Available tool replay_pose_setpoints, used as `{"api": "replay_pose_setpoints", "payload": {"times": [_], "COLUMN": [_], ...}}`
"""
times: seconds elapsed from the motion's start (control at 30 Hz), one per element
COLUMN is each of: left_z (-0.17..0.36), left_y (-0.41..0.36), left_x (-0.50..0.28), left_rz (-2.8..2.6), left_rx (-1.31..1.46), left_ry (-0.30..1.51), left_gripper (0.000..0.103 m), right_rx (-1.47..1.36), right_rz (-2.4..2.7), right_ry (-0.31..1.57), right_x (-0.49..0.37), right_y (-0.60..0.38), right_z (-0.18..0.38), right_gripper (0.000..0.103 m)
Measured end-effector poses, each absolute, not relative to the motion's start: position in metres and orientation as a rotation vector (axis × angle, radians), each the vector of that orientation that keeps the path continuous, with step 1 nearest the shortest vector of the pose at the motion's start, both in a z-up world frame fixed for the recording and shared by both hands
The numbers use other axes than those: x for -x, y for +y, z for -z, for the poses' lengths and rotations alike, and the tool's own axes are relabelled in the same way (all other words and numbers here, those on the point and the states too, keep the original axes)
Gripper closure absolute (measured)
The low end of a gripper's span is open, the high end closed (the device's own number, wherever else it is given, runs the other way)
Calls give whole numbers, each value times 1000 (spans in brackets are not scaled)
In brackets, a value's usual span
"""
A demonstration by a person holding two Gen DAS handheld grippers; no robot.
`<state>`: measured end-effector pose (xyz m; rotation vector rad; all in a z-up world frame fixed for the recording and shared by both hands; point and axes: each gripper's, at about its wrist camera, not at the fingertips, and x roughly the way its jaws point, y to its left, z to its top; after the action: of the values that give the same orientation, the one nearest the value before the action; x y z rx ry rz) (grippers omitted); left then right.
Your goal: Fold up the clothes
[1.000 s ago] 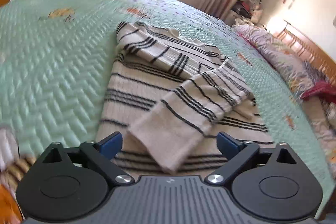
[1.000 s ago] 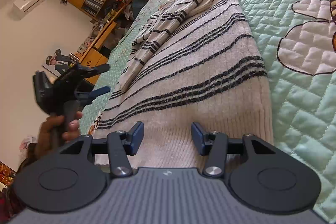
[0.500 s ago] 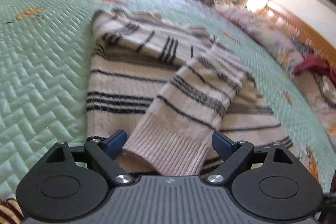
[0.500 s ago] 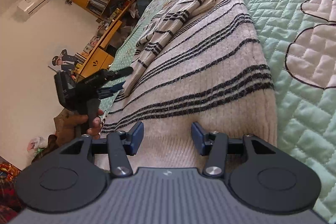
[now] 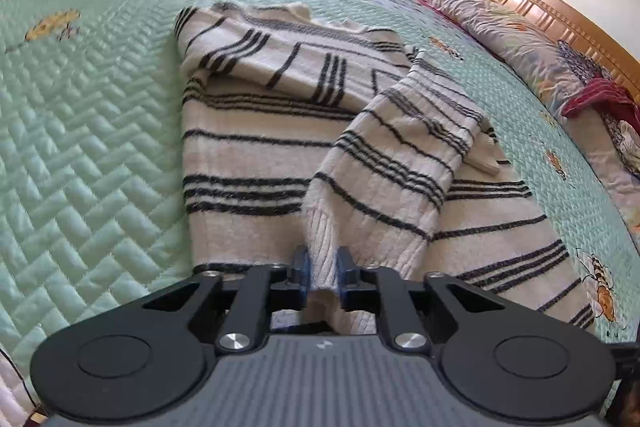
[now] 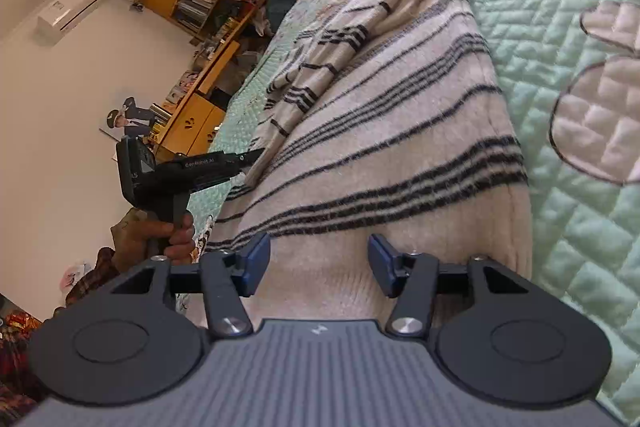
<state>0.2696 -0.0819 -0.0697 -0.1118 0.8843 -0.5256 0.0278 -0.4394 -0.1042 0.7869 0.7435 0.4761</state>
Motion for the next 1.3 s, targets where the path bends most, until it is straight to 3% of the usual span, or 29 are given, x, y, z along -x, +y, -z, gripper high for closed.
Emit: {"api": "replay_pose_setpoints", "payload": {"times": [0.2,0.3,0.37,0.43,0.6,0.7,0.83,0.87,1.13,1.3], "left_z": [26,0,-20,-40,-86,-114,-151,-159,-211,-220], "left_y": [-90,-98,-107,-118,-156,-180,-219,-230,-333,-396], "left_x": [-260,-257,-257,-260,-278,-294,-309,-311,-317,-321], "left_rz": [521,575,623,669,754,794,843,857,955,1022], "left_rx": [125,168,197,221,271,303,280,271,133,61], "left_ry": [799,769,749,732,700,687,641,628,570,555], "left_gripper": [94,94,94,94,94,94,94,94,94,94], "right_rx": [-675,-404,-206,-5,363,391,530,559,747,726], "right_rz": [-474,-428,-371,-307,-250,-393,-474,-473,-230,-50], "right_ry": [664,605,555,494,375,316,275,265,245,251], "right_x": [-48,-64,-73,-84,-113,-115,-125,-130,-210,-254], "right_y": [-446,-440,-433,-425,-410,-404,-383,-380,-375,-401], "right_z": [75,49,45,43,53,48,46,47,81,87], "right_gripper": [43,40,27,21,21,25,69,71,70,58]}}
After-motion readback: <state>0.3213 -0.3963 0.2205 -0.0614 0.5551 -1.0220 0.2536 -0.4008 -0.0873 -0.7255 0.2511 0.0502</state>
